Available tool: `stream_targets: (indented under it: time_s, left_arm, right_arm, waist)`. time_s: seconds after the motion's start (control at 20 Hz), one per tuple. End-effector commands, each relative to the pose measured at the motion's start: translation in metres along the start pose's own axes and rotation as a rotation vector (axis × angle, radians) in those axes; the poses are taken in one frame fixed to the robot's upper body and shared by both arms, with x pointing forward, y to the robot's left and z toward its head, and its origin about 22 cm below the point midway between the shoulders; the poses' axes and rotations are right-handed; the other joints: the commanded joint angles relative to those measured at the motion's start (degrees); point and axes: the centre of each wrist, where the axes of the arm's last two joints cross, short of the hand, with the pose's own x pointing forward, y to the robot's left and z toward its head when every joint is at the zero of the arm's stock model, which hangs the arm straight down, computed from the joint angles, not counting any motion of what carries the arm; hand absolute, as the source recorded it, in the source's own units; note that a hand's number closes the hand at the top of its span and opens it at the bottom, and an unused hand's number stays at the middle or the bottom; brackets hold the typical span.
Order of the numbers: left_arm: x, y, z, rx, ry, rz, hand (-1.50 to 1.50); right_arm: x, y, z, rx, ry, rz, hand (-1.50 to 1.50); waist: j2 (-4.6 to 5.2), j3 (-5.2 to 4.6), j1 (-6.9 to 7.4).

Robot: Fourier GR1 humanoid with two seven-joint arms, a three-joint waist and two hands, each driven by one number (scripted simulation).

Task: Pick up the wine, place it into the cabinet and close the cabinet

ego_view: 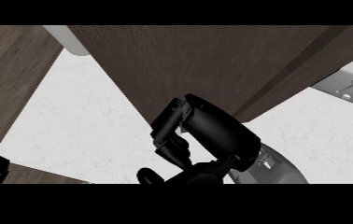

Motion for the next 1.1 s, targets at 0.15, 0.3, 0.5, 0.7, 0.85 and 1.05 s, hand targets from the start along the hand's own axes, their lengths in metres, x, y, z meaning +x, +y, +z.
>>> stream_targets:
  time_s: [0.15, 0.3, 0.5, 0.7, 0.85, 1.05]
  left_arm:
    - [0.000, 0.000, -0.012, -0.023, -0.011, 0.007, 1.50]
    - [0.001, -0.002, -0.015, -0.032, -0.018, 0.009, 1.50]
    - [-0.004, -0.004, -0.015, -0.044, -0.023, 0.018, 1.50]
    - [-0.003, -0.007, -0.021, -0.052, -0.039, 0.014, 1.50]
    - [-0.006, -0.004, -0.019, -0.036, -0.037, 0.015, 1.50]
    - [-0.007, 0.000, -0.018, -0.018, -0.026, 0.016, 1.50]
  right_arm:
    - [0.012, -0.023, -0.068, -0.119, 0.036, 0.098, 1.50]
    - [0.019, -0.035, -0.091, -0.171, 0.054, 0.133, 1.50]
    - [0.019, -0.050, -0.118, -0.211, 0.099, 0.147, 1.50]
    - [0.017, -0.064, -0.132, -0.234, 0.111, 0.080, 1.50]
    - [0.010, -0.075, -0.134, -0.240, 0.135, 0.001, 1.50]
    - [0.002, -0.089, -0.129, -0.303, 0.155, -0.059, 1.50]
  waist:
    - [0.81, 0.15, 1.10]
    - [1.02, 0.20, 2.11]
    - [1.58, 0.17, 2.75]
    - [1.92, 0.39, 2.70]
    - [2.14, 0.41, 2.27]
    - [2.13, 0.47, 1.01]
